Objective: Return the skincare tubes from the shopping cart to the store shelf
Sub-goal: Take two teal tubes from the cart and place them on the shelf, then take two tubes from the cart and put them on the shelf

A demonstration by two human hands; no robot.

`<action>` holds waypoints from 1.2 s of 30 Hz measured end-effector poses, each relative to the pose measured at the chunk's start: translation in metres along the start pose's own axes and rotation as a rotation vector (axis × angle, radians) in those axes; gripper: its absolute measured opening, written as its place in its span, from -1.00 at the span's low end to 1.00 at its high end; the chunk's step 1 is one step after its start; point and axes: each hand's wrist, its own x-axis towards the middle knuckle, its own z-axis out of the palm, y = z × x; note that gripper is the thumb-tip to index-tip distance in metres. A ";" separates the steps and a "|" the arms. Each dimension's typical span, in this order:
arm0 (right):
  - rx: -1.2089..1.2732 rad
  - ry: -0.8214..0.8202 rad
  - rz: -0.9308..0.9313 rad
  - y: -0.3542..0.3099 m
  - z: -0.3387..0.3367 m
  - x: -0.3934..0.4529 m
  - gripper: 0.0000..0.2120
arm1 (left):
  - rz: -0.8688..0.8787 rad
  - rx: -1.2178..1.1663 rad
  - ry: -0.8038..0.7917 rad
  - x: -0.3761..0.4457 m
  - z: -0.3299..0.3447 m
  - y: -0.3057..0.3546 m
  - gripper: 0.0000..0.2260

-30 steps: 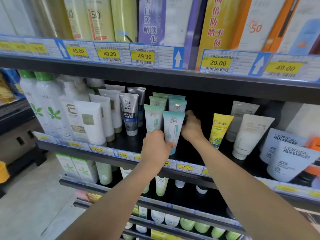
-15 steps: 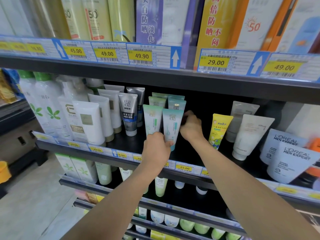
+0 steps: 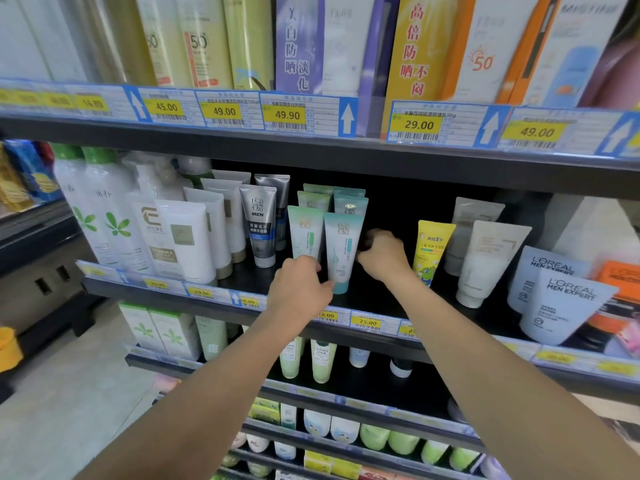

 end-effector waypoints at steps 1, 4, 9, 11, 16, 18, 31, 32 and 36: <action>-0.007 -0.010 0.000 0.001 -0.001 -0.004 -0.46 | 0.015 0.051 0.005 -0.004 -0.006 -0.002 -0.64; -0.065 -0.028 -0.059 0.004 -0.007 -0.023 -0.45 | 0.098 0.315 0.061 -0.018 -0.024 -0.008 -0.72; -0.292 0.028 -0.225 0.002 -0.028 -0.073 -0.53 | 0.299 0.608 0.167 -0.030 -0.044 -0.019 -0.75; -0.347 0.099 -0.320 0.002 -0.040 -0.094 -0.61 | 0.334 0.642 0.167 -0.033 -0.046 -0.016 -0.75; -0.529 0.172 -0.398 0.026 -0.082 -0.138 -0.70 | 0.345 0.670 0.123 -0.054 -0.044 0.001 -0.70; -0.558 0.174 -0.379 0.042 -0.102 -0.153 -0.71 | 0.348 0.676 0.117 -0.067 -0.043 0.010 -0.68; -0.681 0.259 -0.187 0.202 -0.257 -0.299 -0.69 | 0.477 0.716 0.121 -0.193 0.020 0.168 -0.75; -0.682 0.261 -0.162 0.218 -0.272 -0.314 -0.67 | 0.503 0.720 0.103 -0.204 0.031 0.186 -0.74; -0.715 0.302 -0.034 0.283 -0.332 -0.377 -0.64 | 0.614 0.680 0.002 -0.250 0.081 0.267 -0.78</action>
